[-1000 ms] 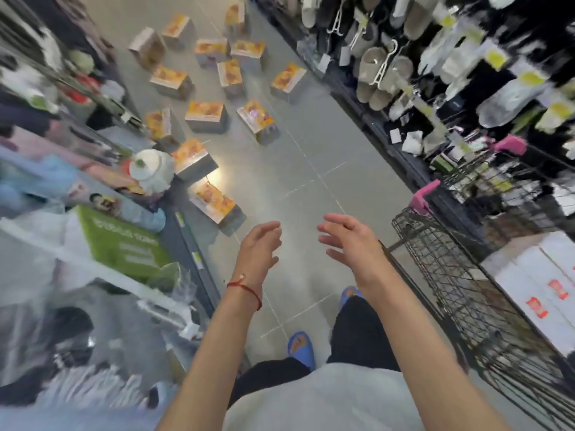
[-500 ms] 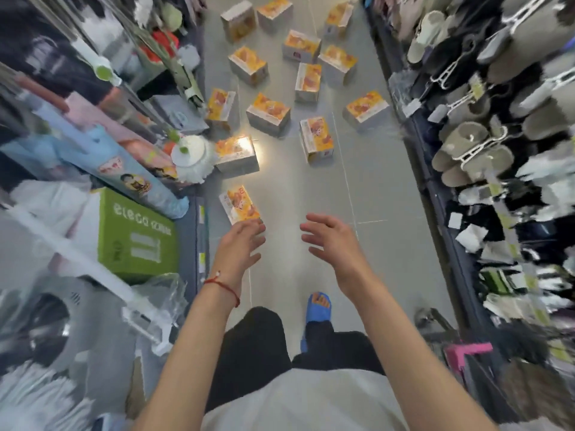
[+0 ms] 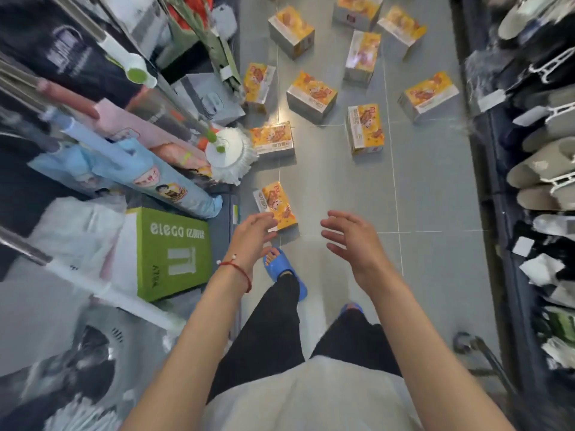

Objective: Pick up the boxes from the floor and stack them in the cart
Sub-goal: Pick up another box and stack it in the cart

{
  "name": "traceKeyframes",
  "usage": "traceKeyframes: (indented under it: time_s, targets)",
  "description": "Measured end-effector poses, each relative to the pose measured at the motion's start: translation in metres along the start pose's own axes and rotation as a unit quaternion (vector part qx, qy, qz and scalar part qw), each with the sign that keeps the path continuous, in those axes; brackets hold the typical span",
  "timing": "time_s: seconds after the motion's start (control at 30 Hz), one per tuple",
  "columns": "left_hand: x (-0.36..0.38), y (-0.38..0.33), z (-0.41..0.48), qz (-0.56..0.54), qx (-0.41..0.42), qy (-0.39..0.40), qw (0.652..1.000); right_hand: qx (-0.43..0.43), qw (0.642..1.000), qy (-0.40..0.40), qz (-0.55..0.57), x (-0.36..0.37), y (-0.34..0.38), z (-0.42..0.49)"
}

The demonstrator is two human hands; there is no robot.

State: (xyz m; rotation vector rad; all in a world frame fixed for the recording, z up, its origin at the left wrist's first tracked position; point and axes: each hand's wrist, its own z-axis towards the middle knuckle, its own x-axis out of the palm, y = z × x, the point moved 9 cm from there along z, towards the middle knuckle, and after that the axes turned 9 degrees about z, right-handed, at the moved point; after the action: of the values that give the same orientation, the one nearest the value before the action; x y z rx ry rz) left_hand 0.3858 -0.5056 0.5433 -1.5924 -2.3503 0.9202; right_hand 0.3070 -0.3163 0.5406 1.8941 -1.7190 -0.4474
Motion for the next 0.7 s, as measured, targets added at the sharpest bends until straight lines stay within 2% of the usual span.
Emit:
traceKeyframes:
  time_s: [0.23, 0.43, 0.57, 0.7]
  targets:
    - [-0.019, -0.038, 0.090, 0.109, -0.009, 0.003, 0.994, 0.044, 0.994, -0.047, 0.086, 0.026, 0.001, 0.056]
    - [-0.003, -0.053, 0.159, 0.189, -0.020, 0.004, 0.982, 0.092, 0.985, -0.072, 0.124, 0.022, 0.000, 0.116]
    - [0.017, -0.057, 0.206, 0.282, 0.001, -0.016, 0.959, 0.112, 0.986, -0.052, 0.109, 0.021, 0.002, 0.163]
    - [0.051, -0.053, 0.250, 0.375, 0.030, 0.006, 0.926, 0.122, 0.986, -0.020, 0.116, 0.030, -0.002, 0.211]
